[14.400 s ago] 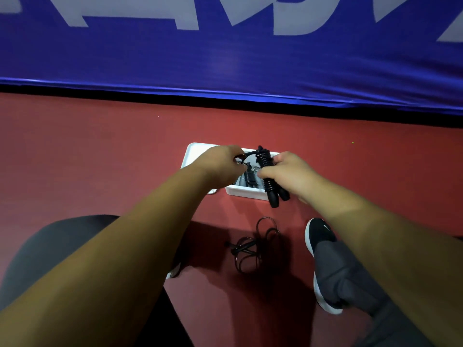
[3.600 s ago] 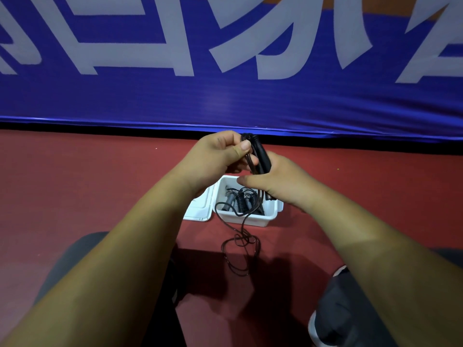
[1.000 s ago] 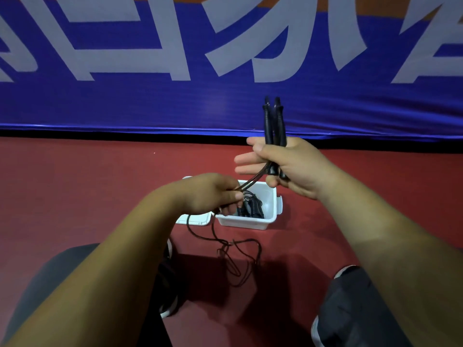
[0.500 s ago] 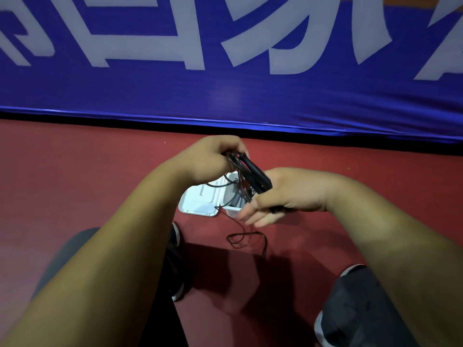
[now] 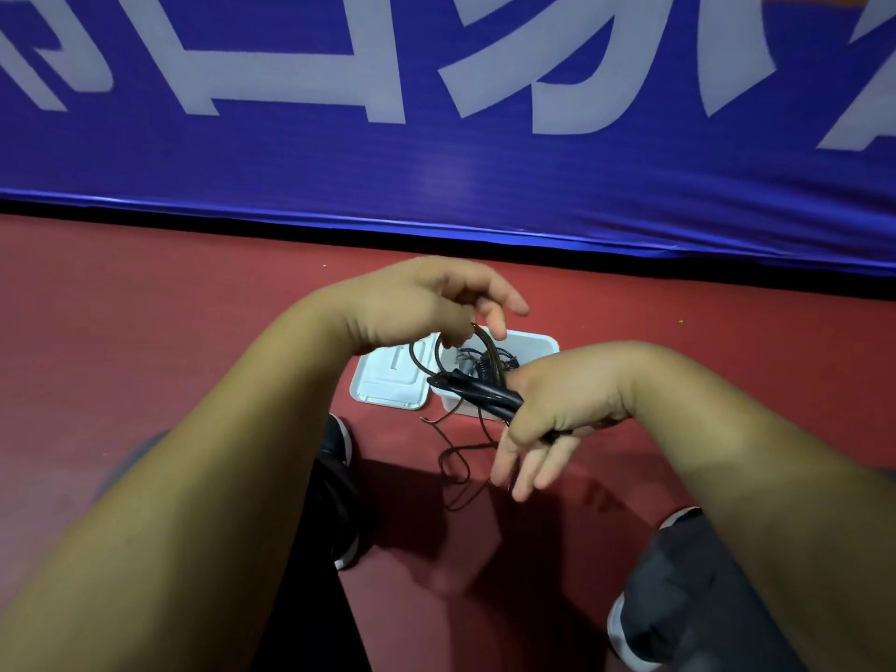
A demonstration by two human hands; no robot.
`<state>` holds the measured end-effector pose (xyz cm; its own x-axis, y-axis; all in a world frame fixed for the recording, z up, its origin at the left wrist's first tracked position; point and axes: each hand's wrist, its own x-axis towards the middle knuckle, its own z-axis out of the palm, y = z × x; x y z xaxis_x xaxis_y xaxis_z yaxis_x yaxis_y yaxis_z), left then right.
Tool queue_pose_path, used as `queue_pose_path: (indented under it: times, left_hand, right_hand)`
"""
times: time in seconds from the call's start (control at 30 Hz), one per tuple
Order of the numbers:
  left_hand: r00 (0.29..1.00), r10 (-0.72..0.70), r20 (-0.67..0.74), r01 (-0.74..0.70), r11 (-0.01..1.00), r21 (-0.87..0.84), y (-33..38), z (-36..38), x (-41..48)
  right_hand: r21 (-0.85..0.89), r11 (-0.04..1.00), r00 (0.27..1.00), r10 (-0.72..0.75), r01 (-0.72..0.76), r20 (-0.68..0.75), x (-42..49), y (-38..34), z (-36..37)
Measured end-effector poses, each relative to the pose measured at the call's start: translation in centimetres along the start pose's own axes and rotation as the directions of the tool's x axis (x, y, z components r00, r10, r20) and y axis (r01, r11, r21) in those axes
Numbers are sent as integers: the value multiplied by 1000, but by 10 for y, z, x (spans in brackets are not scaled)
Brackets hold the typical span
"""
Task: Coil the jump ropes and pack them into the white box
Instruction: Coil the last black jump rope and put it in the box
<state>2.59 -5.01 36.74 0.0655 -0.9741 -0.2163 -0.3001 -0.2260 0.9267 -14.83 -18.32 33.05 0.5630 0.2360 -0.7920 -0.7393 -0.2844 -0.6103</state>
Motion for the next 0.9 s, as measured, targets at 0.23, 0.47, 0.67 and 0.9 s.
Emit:
queue_pose_path:
  times: [0.23, 0.47, 0.67, 0.9]
  left_hand:
    - [974, -214, -76, 219, 797, 562, -12, 21, 15]
    - [957, -284, -54, 248, 710, 659, -21, 20, 20]
    - [953, -282, -112, 295, 770, 565, -24, 14, 13]
    - [956, -184, -230, 279, 812, 512, -27, 15, 11]
  right_hand:
    - [-51, 999, 926, -27, 8, -378, 19, 6, -15]
    - [-128, 990, 877, -114, 60, -467, 18, -2, -17]
    - [-74, 990, 871, -142, 122, -470, 20, -6, -16]
    - [-156, 980, 780, -196, 127, -594, 25, -5, -16]
